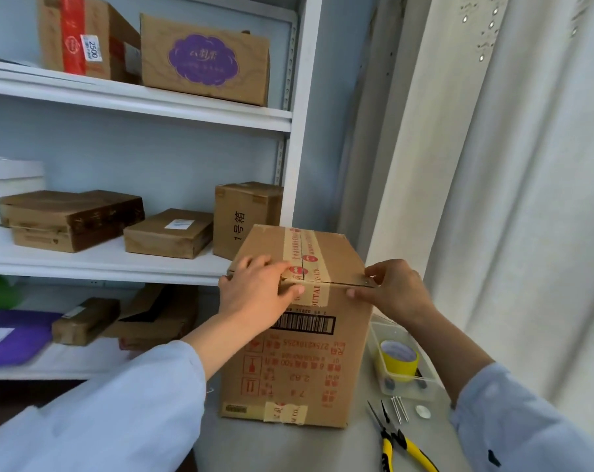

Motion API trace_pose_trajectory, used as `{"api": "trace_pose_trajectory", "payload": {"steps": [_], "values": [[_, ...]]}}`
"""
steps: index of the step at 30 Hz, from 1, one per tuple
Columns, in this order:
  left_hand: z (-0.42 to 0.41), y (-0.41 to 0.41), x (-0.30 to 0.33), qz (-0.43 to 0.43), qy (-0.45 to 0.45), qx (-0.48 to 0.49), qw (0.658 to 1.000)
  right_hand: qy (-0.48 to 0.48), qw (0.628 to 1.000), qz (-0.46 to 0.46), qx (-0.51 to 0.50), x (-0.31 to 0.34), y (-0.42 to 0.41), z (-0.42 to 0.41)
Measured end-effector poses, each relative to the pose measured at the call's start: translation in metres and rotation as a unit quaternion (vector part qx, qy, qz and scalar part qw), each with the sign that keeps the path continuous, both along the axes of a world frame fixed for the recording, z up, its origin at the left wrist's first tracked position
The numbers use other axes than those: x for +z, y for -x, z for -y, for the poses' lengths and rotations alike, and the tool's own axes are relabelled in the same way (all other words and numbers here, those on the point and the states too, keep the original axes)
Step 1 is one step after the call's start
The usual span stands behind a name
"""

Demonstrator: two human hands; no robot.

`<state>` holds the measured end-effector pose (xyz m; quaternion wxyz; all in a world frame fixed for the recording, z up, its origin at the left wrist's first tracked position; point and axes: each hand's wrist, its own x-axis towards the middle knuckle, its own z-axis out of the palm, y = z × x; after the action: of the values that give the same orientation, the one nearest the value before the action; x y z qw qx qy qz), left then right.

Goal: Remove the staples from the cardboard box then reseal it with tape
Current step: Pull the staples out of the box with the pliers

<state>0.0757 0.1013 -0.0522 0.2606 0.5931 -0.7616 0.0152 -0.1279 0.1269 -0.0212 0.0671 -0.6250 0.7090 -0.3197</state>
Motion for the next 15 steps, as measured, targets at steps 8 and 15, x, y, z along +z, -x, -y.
{"api": "trace_pose_trajectory", "payload": {"steps": [8, 15], "values": [[-0.006, 0.043, 0.011, 0.077, 0.028, -0.05, 0.995, -0.025, 0.997, -0.068, 0.004, 0.013, 0.006, -0.001], [-0.01, 0.04, -0.002, 0.052, 0.084, -0.052, 0.994, -0.034, 0.995, -0.088, 0.025, 0.011, 0.009, -0.004]]}}
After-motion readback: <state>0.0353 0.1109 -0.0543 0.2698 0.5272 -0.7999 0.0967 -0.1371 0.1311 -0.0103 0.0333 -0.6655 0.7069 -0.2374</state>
